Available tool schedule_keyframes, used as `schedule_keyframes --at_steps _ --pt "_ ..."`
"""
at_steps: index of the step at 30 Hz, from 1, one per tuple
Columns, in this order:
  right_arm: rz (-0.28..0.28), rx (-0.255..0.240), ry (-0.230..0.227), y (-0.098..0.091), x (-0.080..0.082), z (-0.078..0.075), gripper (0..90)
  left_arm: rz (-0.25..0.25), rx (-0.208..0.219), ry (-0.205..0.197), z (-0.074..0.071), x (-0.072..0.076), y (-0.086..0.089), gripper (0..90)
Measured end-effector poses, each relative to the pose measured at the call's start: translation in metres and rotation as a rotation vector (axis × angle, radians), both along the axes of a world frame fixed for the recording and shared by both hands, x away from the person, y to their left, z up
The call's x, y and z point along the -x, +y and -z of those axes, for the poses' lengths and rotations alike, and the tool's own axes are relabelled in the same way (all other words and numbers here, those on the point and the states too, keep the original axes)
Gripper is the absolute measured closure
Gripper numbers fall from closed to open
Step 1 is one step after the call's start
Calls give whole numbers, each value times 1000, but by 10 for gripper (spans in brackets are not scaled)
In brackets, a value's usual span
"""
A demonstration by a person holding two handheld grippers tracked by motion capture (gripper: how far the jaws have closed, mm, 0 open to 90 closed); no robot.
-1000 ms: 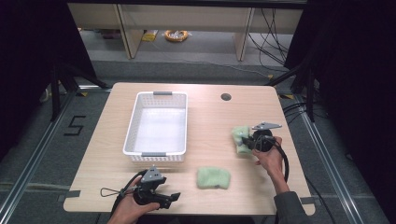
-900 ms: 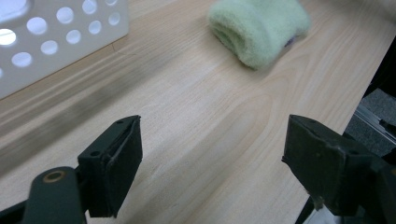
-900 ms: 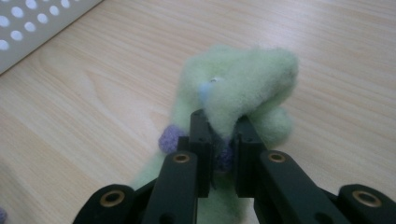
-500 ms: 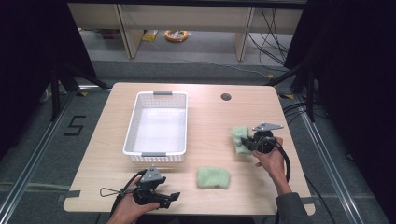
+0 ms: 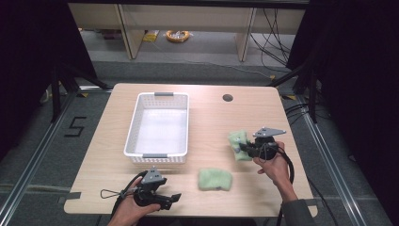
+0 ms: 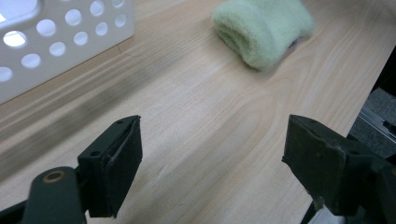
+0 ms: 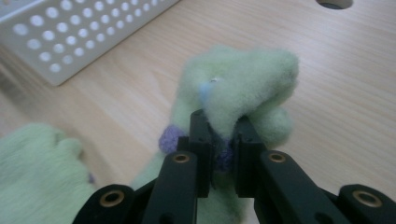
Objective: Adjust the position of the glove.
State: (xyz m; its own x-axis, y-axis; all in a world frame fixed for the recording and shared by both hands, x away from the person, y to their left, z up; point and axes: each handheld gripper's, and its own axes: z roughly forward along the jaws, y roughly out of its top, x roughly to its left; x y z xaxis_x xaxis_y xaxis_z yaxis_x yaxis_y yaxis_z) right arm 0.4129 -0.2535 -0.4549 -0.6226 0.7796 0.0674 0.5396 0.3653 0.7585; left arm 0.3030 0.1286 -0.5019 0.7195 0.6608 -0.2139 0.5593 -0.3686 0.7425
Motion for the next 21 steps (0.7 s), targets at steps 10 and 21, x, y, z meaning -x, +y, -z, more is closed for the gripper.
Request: schedule_keyframes --at_steps 10,21 --pt "-104 -41 6 11 27 -5 814 -1 -1 0 -1 -1 1 191" --pt "-232 -26 27 32 51 -1 811 -17 13 -17 -4 -6 0 191"
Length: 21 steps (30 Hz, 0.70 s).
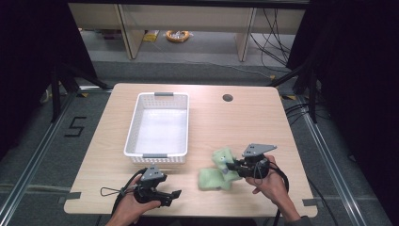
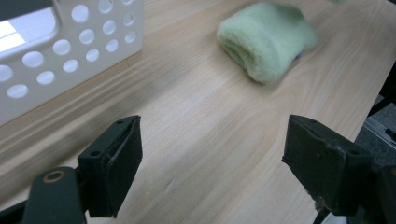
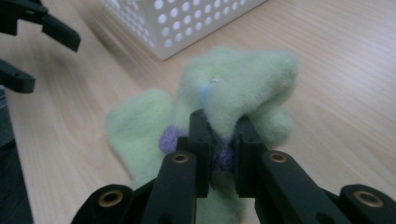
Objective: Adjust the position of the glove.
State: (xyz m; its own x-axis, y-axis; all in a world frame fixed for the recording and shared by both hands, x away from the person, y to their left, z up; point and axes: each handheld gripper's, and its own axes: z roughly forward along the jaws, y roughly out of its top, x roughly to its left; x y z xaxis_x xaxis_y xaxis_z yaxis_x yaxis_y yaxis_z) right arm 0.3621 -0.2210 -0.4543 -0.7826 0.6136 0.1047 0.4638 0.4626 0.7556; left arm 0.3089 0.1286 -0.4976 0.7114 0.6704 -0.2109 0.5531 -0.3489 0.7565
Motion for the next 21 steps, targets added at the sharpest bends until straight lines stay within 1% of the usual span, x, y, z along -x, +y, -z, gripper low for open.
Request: schedule_keyframes --at_steps 1,2,4,5,6,7,8,9,10,12,13,14,15,16,17,18,19,20,21 --pt "-23 5 -4 2 1 0 811 3 9 0 -2 -1 -1 190" --pt "-32 3 -1 4 3 1 811 -3 16 -7 -2 -2 -2 190" --pt "-49 2 -1 8 5 2 811 9 -1 -4 -4 -3 -2 190" --pt "-62 1 6 10 6 3 811 -2 21 -6 -4 -2 -5 191" --pt "-59 -2 19 12 8 3 811 -2 21 -6 -4 -2 -5 191" --pt "-76 2 10 13 7 4 810 10 20 -10 -5 -3 -9 191" --pt "-81 -1 17 14 8 4 809 19 16 -14 -7 -3 -11 191" --pt "-94 0 7 16 8 5 810 24 25 -15 -7 -4 -14 193" --pt "-104 -1 21 17 9 5 809 31 19 -5 -8 -4 -16 199" --pt "-119 1 20 21 9 7 808 43 33 -12 -11 -6 -22 209" --pt "-141 5 18 23 8 8 807 54 21 -16 -12 -7 -24 217" --pt "-147 11 24 25 9 9 807 59 23 -25 -13 -8 -26 224" --pt "-154 12 29 27 9 10 806 79 1 -32 -15 -10 -26 228" --pt "-172 14 36 29 9 10 806 72 17 -37 -16 -12 -29 234" --pt "-167 17 47 31 10 11 806 75 20 -40 -16 -14 -31 247" --pt "-182 22 37 32 10 11 805 76 16 -41 -18 -16 -32 249" --pt "-182 21 40 33 10 11 805 71 4 -51 -19 -19 -33 252" --pt "-201 26 37 34 9 11 804 75 20 -43 -20 -21 -35 258" --pt "-208 27 34 35 8 12 803 73 11 -45 -21 -22 -36 261"
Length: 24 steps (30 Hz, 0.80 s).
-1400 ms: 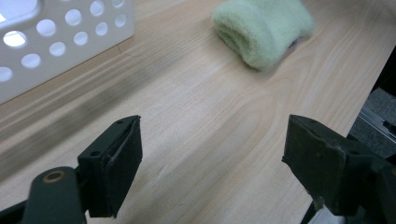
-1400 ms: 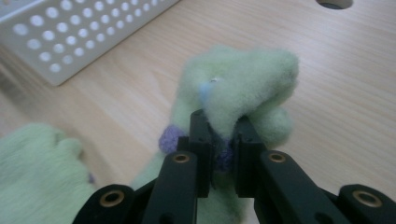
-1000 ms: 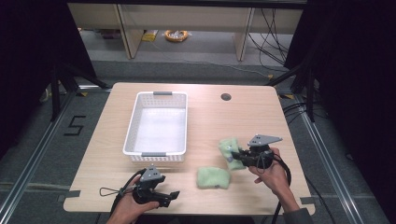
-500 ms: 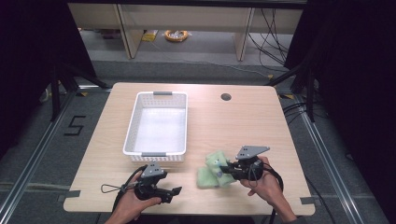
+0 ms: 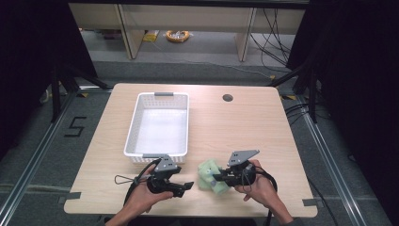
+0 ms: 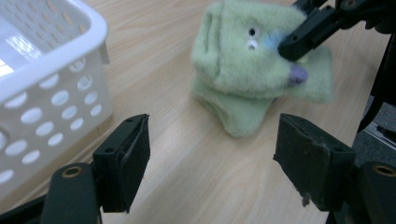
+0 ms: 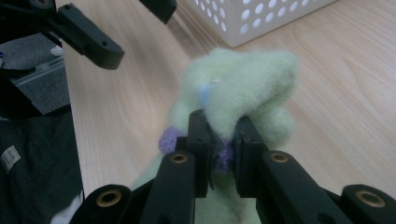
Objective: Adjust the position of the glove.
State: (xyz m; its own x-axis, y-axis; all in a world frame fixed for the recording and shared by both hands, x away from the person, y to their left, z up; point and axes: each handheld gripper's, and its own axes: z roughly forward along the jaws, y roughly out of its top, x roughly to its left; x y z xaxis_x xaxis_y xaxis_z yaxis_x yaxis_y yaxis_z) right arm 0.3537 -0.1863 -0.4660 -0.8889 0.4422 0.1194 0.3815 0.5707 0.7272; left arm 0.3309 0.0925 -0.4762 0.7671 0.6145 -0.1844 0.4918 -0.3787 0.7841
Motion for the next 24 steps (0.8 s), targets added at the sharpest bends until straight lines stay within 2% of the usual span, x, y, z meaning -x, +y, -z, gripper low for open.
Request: schedule_keyframes --at_steps 2,6,9,10,13,15,16,19,21,22,24 --pt "1 5 4 1 -1 0 801 -2 18 4 -1 -5 -5 261" --pt "0 11 25 1 -1 3 795 14 20 19 -1 -11 -10 276" --pt "-1 42 14 -2 -2 9 777 32 9 26 0 -17 -19 303" --pt "1 44 8 -2 -2 10 772 46 1 17 0 -19 -21 309" --pt "12 65 4 -3 0 10 749 47 -2 18 1 -20 -25 325" --pt "19 72 -15 -3 0 11 724 67 -12 9 1 -23 -31 342" --pt "28 85 -9 -3 1 11 700 68 -20 7 1 -24 -32 347" --pt "45 81 -18 -3 3 10 652 72 -23 3 2 -25 -34 365" --pt "97 91 -42 -7 10 6 580 71 -28 2 2 -27 -35 378" --pt "128 90 -40 -9 14 4 566 73 -28 2 2 -28 -35 380" --pt "150 80 -42 -14 21 3 567 85 -42 -2 2 -28 -36 386"
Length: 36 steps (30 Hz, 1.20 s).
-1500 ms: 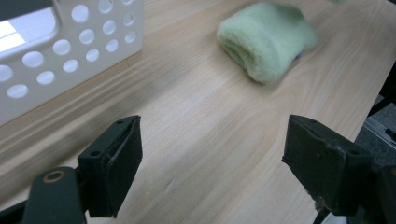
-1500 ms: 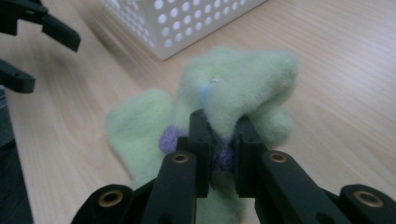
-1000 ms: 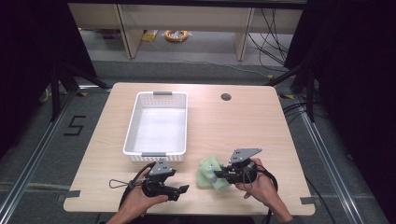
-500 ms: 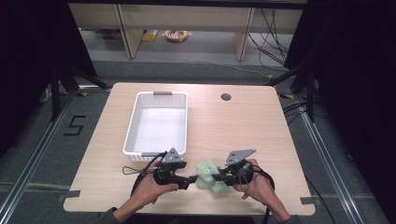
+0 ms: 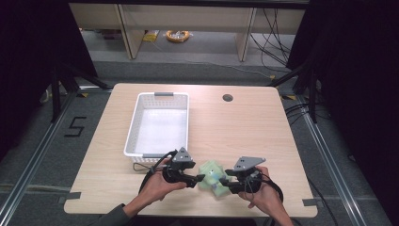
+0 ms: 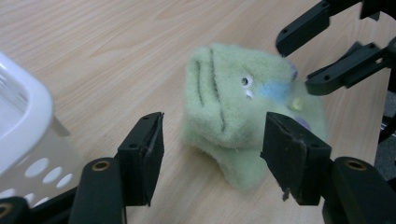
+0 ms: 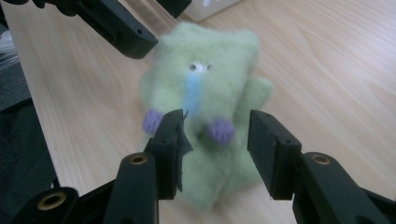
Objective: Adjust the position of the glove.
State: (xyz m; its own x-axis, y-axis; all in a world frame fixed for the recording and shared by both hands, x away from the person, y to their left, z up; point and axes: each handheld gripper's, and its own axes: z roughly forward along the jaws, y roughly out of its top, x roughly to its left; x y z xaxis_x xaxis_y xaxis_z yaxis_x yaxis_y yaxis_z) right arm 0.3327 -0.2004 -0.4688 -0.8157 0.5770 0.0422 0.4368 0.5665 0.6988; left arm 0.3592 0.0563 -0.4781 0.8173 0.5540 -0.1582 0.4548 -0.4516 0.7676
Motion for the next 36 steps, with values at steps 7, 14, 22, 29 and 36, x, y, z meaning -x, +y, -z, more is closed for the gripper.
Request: schedule_keyframes --at_steps 7,14,22,29,36 --pt "65 47 10 -8 23 6 567 19 -4 7 1 -2 -9 415" --pt "74 69 67 -5 22 18 623 58 -65 1 5 -2 -18 483" --pt "50 56 46 -4 18 19 840 105 -100 -58 7 1 -17 735" --pt "50 54 19 -12 19 4 850 85 -29 -33 0 11 -13 751" --pt "52 92 -36 -18 8 -10 859 68 64 4 -4 28 -13 746"
